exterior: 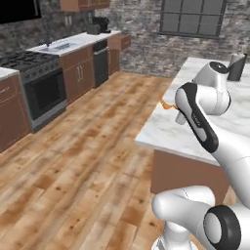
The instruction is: Pick up the metallic utensils from the counter and place them in the open drawer. Make sure not to pick up any wooden utensils.
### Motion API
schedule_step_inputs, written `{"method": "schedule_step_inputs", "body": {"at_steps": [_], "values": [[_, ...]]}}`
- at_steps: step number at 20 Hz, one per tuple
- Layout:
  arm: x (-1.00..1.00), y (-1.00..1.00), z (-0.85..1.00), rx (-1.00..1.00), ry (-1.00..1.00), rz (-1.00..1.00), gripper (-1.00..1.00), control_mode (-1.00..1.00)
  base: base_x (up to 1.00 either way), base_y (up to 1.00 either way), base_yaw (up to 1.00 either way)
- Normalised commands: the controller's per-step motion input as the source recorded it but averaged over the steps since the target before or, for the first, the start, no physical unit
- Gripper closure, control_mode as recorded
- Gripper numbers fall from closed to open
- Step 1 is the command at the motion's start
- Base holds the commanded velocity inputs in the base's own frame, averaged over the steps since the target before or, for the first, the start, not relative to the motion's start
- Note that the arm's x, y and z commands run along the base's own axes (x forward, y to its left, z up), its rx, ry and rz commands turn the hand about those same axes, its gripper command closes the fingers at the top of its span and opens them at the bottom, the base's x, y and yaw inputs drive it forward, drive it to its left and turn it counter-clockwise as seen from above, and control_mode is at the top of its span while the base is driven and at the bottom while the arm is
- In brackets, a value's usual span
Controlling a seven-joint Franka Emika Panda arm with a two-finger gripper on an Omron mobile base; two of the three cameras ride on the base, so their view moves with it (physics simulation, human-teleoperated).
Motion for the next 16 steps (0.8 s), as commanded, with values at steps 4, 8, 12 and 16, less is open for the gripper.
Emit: {"method": "schedule_step_inputs", "body": {"at_steps": [4, 8, 12, 16], "values": [[0.0, 0.0, 0.0, 0.0, 0.0, 0.0, 1.0, 1.0, 1.0, 1.0, -0.4], [0.0, 0.0, 0.0, 0.0, 0.0, 0.0, 1.0, 1.0, 1.0, 1.0, -0.38], [0.0, 0.0, 0.0, 0.0, 0.0, 0.0, 1.0, 1.0, 1.0, 1.0, -0.36], [0.0, 0.0, 0.0, 0.0, 0.0, 0.0, 1.0, 1.0, 1.0, 1.0, -0.36]]}}
